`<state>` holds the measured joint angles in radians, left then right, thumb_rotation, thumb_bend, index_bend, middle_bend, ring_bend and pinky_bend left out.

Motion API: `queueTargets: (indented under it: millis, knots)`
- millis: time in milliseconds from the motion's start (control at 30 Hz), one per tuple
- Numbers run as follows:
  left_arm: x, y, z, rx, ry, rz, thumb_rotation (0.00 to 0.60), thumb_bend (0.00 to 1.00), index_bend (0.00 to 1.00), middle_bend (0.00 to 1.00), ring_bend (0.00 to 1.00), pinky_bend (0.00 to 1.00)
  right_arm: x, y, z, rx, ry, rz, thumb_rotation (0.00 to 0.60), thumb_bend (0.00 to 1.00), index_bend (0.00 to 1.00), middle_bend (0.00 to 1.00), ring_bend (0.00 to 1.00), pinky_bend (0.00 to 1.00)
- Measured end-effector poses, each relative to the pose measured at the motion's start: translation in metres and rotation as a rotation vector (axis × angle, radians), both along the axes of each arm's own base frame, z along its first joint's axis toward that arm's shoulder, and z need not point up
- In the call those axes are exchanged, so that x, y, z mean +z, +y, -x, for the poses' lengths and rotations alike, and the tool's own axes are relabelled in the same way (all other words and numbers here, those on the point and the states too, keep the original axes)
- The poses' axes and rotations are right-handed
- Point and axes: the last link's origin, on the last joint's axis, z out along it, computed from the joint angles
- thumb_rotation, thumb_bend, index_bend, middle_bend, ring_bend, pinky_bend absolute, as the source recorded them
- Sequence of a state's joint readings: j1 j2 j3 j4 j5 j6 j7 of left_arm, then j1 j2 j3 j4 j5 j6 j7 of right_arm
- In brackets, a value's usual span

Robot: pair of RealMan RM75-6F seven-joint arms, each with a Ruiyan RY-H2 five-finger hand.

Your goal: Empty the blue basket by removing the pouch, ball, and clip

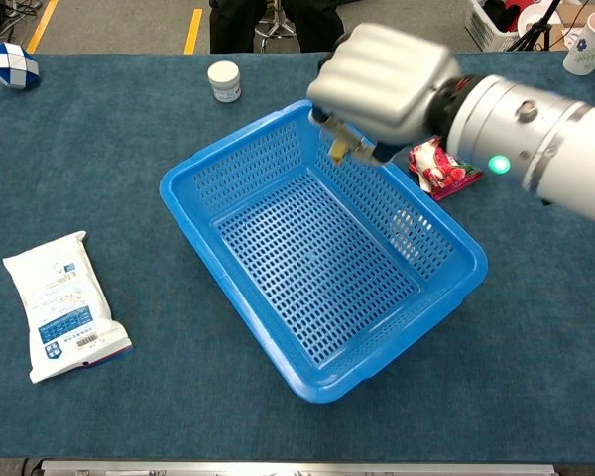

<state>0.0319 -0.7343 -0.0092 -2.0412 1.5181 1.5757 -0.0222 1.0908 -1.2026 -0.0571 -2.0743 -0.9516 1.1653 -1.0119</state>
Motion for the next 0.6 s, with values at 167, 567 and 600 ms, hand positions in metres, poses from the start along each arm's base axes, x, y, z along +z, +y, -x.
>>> queueTargets:
  millis: [167,567,600]
  knots:
    - [-0.001,0.002,0.000,-0.002,0.001,0.006,0.600,0.00,0.06,0.00,0.00,0.00,0.038,-0.017,0.031,-0.112,-0.022,0.095,0.600,0.31,0.72,0.49,0.30,0.28]
    - [-0.007,0.005,-0.004,-0.007,0.010,0.029,0.600,0.00,0.06,0.00,0.00,0.00,0.044,-0.051,0.106,-0.301,0.041,0.155,0.600,0.31,0.58,0.45,0.29,0.29]
    - [-0.007,0.006,-0.004,-0.006,0.010,0.031,0.600,0.00,0.06,0.00,0.00,0.00,0.040,-0.052,0.110,-0.312,0.045,0.149,0.600,0.31,0.55,0.45,0.29,0.29]
